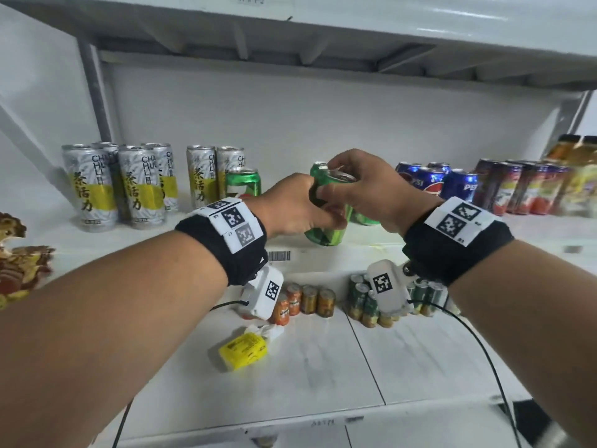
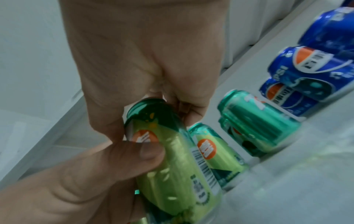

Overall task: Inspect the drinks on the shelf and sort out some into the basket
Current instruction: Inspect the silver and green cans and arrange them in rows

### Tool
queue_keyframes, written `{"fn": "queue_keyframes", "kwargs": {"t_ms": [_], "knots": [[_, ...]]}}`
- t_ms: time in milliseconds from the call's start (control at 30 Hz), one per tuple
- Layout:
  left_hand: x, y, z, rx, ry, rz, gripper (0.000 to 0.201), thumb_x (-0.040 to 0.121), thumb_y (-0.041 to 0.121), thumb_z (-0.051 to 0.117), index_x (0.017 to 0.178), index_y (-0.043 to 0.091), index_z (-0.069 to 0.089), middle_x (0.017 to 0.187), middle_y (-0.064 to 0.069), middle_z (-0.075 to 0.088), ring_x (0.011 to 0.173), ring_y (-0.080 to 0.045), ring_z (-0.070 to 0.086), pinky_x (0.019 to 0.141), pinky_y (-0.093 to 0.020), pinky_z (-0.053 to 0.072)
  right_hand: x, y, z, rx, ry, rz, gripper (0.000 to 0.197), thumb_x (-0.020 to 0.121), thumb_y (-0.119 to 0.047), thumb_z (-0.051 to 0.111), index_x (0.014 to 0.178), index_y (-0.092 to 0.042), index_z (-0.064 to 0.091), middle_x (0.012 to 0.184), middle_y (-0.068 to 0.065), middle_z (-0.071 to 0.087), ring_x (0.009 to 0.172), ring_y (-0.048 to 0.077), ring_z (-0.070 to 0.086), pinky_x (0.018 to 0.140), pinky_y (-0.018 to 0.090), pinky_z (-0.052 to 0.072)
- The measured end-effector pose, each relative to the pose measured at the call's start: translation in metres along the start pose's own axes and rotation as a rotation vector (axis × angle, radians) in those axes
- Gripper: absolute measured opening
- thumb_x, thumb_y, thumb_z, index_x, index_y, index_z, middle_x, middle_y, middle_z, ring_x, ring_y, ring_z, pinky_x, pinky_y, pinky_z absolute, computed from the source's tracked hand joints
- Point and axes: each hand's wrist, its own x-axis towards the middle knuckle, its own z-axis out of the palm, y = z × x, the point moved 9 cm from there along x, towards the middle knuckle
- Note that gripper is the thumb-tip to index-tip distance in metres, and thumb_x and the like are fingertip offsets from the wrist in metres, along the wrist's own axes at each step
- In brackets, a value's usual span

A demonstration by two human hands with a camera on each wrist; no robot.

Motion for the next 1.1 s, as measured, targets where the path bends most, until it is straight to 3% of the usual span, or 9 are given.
{"fn": "queue_keyframes", "kwargs": {"t_ms": [67, 133, 200, 267, 433, 600, 667, 867, 1100], "knots": [[0.005, 0.002, 0.013, -0.022, 0.001, -0.005, 0.028, 0.078, 0.02, 0.096, 0.099, 0.016, 0.077, 0.092, 0.005, 0.083, 0.089, -0.011, 0.079, 0.082, -0.027, 0.063, 0.0, 0.021, -0.007, 0.161, -0.011, 0.057, 0.043, 0.084, -0.026, 0.087, 0.119, -0.016, 0.065, 0.115, 0.012, 0.074, 0.096, 0.026, 0.075, 0.086, 0.05, 0.061], [0.012, 0.004, 0.026, -0.07, 0.013, -0.005, 0.029, 0.08, 0.016, 0.094, 0.103, 0.016, 0.076, 0.092, 0.009, 0.083, 0.086, -0.005, 0.078, 0.076, -0.019, 0.06, 0.002, 0.039, -0.015, 0.281, -0.019, 0.086, 0.046, 0.082, -0.029, 0.087, 0.118, -0.009, 0.065, 0.118, 0.021, 0.073, 0.093, 0.028, 0.074, 0.087, 0.054, 0.06], [0.021, 0.005, 0.036, -0.115, 0.042, -0.014, 0.031, 0.082, 0.015, 0.094, 0.107, 0.016, 0.076, 0.095, 0.008, 0.083, 0.089, -0.007, 0.079, 0.079, -0.02, 0.062, 0.006, 0.053, -0.021, 0.345, -0.045, 0.09, 0.052, 0.076, -0.034, 0.085, 0.116, -0.006, 0.066, 0.117, 0.023, 0.073, 0.096, 0.034, 0.075, 0.088, 0.057, 0.059], [0.029, 0.002, 0.044, -0.151, 0.079, -0.026, 0.035, 0.081, 0.015, 0.095, 0.109, 0.015, 0.075, 0.099, 0.004, 0.084, 0.094, -0.012, 0.08, 0.086, -0.027, 0.065, 0.01, 0.063, -0.02, 0.396, -0.094, 0.076, 0.05, 0.077, -0.034, 0.082, 0.115, -0.004, 0.067, 0.115, 0.023, 0.075, 0.1, 0.036, 0.075, 0.088, 0.054, 0.06], [0.037, -0.01, 0.06, -0.272, 0.172, -0.033, 0.033, 0.08, 0.018, 0.096, 0.106, 0.02, 0.075, 0.098, 0.008, 0.084, 0.091, -0.009, 0.08, 0.077, -0.022, 0.062, 0.018, 0.091, -0.019, 0.522, -0.164, 0.07, 0.059, 0.081, -0.031, 0.084, 0.129, -0.003, 0.063, 0.119, 0.019, 0.075, 0.108, 0.037, 0.074, 0.096, 0.053, 0.06], [0.033, -0.026, 0.067, -0.407, 0.158, -0.021, 0.054, 0.08, 0.022, 0.096, 0.128, 0.018, 0.071, 0.122, -0.002, 0.081, 0.116, -0.02, 0.077, 0.096, -0.036, 0.063, 0.013, 0.111, -0.014, 0.645, -0.176, 0.07, 0.037, 0.095, -0.03, 0.076, 0.125, -0.01, 0.066, 0.11, 0.008, 0.08, 0.098, 0.025, 0.079, 0.072, 0.033, 0.063], [0.035, -0.028, 0.07, -0.39, 0.147, -0.019, 0.061, 0.077, 0.027, 0.097, 0.131, 0.019, 0.069, 0.125, -0.002, 0.08, 0.119, -0.021, 0.076, 0.099, -0.041, 0.063, 0.012, 0.114, -0.015, 0.684, -0.193, 0.076, 0.032, 0.096, -0.029, 0.074, 0.123, -0.012, 0.067, 0.111, 0.007, 0.08, 0.099, 0.024, 0.079, 0.073, 0.032, 0.063], [0.034, -0.034, 0.069, -0.498, 0.161, -0.044, 0.06, 0.075, 0.014, 0.096, 0.128, 0.008, 0.07, 0.122, -0.011, 0.08, 0.116, -0.031, 0.077, 0.095, -0.048, 0.064, 0.01, 0.111, -0.016, 0.656, -0.178, 0.055, 0.039, 0.097, -0.024, 0.072, 0.128, -0.003, 0.065, 0.122, 0.016, 0.075, 0.114, 0.035, 0.072, 0.098, 0.053, 0.059], [0.029, -0.028, 0.069, -0.571, 0.159, -0.047, 0.036, 0.09, 0.006, 0.085, 0.122, 0.004, 0.07, 0.11, -0.013, 0.082, 0.102, -0.033, 0.08, 0.075, -0.041, 0.067, 0.005, 0.106, -0.017, 0.613, -0.171, 0.01, 0.028, 0.104, -0.018, 0.063, 0.124, 0.001, 0.066, 0.121, 0.024, 0.073, 0.113, 0.043, 0.071, 0.098, 0.06, 0.057]]}}
